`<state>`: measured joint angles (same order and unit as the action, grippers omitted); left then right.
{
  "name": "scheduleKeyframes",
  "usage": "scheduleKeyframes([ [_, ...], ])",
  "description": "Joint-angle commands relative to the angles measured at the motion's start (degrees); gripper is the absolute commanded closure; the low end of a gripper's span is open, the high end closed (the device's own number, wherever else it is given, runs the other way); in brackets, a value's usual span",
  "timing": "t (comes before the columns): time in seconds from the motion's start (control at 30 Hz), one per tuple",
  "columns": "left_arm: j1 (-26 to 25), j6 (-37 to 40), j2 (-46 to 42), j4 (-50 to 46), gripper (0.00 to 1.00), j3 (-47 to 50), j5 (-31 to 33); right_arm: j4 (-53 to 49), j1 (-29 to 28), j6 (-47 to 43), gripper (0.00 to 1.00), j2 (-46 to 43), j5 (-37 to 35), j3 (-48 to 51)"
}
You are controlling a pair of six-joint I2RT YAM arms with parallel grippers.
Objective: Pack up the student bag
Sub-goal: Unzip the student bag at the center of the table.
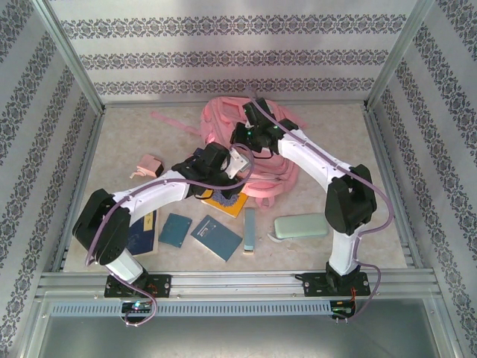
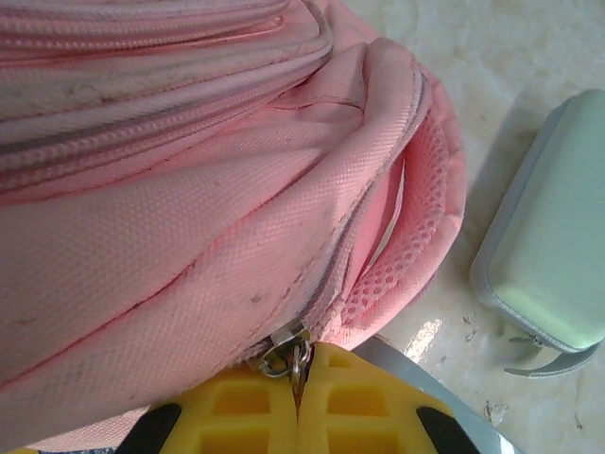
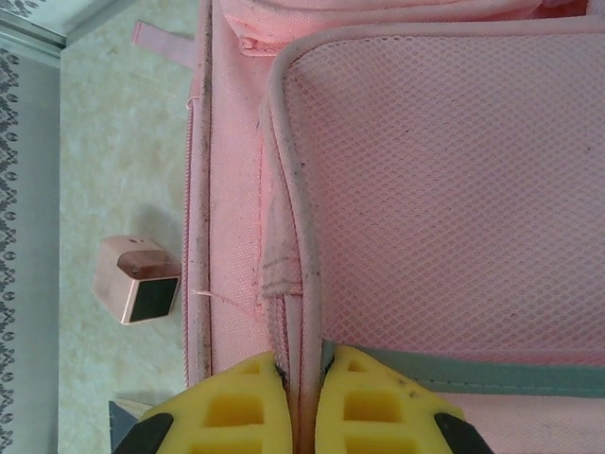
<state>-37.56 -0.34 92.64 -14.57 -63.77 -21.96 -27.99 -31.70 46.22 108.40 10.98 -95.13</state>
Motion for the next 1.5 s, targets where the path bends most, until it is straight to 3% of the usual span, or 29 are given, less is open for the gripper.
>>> scheduleKeyframes([
  [0.0,-1.99,-4.07,0.57,2.68,1.0,-0.88,-2.51,7.34,-1.21,0.18,0.8,-1.44,0.82,-0.14],
  [0.1,-2.0,-5.82,2.03,1.65,1.0,-1.4,-4.01,3.01,-0.19,-4.84,0.66,-3.96,-1.78,1.53],
  [0.2,-1.99,-6.77,3.05,1.89,1.0,-0.39,-4.55,-1.86,0.76,-9.65,0.57,-6.84,-2.55,2.97],
  [0.23,-1.99,-7.03,3.16,2.35,1.0,0.19,-4.65,-3.31,0.77,-11.76,0.46,-8.19,-3.78,4.03],
  [0.4,-1.99,-9.82,4.18,4.49,0.99,1.86,-7.43,-5.67,2.93,-15.59,0.45,-16.96,-8.6,12.4],
  [0.7,-2.17,-14.02,6.39,3.05,0.52,-1.45,-15.67,-3.05,5.56,-14.84,0.47,-33.39,-9.72,30.71],
  [0.77,-2.08,-14.42,4.82,2.9,0.46,-1.0,-15.88,-2.51,5.26,-14.49,0.52,-36.47,-9.26,34.12],
  [0.9,-0.68,-15.26,-0.52,0.15,0.46,-0.14,-13.88,-1.16,1.67,-16.02,0.56,-40.3,-9.11,39.96],
  [1.07,3.52,-18.28,-9.32,-6.37,0.47,0.58,-8.55,2.26,-5.27,-19.84,0.54,-36.52,-6.26,43.3],
  [1.17,5.57,-19.28,-13.66,-11.9,0.44,-0.64,-1.34,2.72,-9.9,-19.49,0.52,-31.3,-9.37,41.4],
  [1.3,8.56,-21.32,-17.62,-12.84,0.41,0.44,2.48,2.65,-14.27,-11.63,0.47,-23.84,-15.05,37.02],
  [1.47,11.12,-22.87,-19.15,-10.58,0.41,3.41,2.56,-1.08,-18.4,1.42,0.43,-17.43,-28.06,32.51],
])
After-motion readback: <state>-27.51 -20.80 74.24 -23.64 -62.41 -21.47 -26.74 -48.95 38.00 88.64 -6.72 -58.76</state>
